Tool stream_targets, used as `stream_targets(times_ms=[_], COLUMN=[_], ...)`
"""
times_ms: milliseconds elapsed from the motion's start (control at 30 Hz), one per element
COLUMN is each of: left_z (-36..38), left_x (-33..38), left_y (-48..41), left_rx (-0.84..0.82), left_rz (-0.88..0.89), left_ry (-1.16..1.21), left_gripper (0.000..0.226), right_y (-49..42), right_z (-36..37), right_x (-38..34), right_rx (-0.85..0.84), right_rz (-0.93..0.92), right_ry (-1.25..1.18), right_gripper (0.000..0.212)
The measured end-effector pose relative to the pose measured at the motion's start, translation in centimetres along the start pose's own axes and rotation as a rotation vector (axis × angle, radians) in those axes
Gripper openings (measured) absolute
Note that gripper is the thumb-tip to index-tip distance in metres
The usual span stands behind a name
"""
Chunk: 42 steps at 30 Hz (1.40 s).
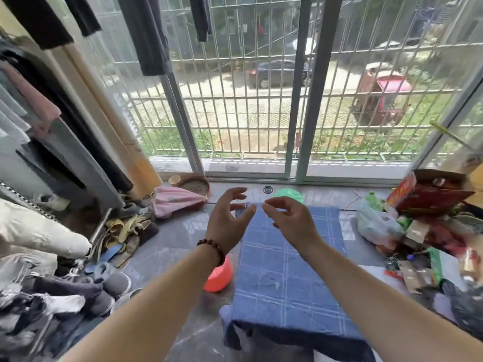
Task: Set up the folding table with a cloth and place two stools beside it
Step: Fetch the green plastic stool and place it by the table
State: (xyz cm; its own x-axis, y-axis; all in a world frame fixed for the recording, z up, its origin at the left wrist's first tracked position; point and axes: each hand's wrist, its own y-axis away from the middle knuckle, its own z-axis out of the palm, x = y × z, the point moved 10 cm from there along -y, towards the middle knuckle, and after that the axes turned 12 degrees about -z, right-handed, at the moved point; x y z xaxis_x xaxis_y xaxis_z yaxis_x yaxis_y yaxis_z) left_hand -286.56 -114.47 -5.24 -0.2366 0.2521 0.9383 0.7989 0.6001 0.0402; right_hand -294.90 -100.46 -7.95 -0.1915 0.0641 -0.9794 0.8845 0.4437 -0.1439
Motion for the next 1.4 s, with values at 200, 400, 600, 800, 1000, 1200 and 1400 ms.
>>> stream_targets(times_ms=[200, 400, 600, 800, 1000, 1200, 1400], left_z=[-5.9, -8.9, -11.6, -13.6, -13.3, -11.1, -8.2], left_x=[-2.4, -5.2, -8.7, -14.1, -20.1, -28.8, -40.3], left_y=[-1.6, -4.0, -8.7, -14.6, -19.9, -24.5, -27.6], left_rx=[0.041, 0.075, 0.090, 0.107, 0.072, -0.046, -0.148], left_rz=[-0.004, -0.042, -0.087, -0.180, -0.238, -0.264, -0.295], left_ry=[0.007, 0.012, -0.057, -0.143, -0.218, -0.327, -0.413], left_gripper=[0.033, 0.033, 0.032, 0.033, 0.033, 0.035, 0.035], right_y=[-0.9, -3.3, -7.2, -12.4, -15.7, -17.8, -19.0], right_z=[7.0, 11.0, 15.2, 20.0, 24.5, 28.2, 32.4], right_x=[-0.6, 0.9, 4.2, 8.6, 15.0, 23.2, 33.9], right_rx=[-0.062, -0.083, -0.118, -0.190, -0.288, -0.309, -0.305], right_rz=[-0.018, 0.004, 0.044, 0.075, 0.112, 0.168, 0.194], right_ry=[0.001, 0.027, 0.042, 0.016, 0.063, 0.128, 0.174], right_gripper=[0.010, 0.008, 0.012, 0.006, 0.005, 0.012, 0.005])
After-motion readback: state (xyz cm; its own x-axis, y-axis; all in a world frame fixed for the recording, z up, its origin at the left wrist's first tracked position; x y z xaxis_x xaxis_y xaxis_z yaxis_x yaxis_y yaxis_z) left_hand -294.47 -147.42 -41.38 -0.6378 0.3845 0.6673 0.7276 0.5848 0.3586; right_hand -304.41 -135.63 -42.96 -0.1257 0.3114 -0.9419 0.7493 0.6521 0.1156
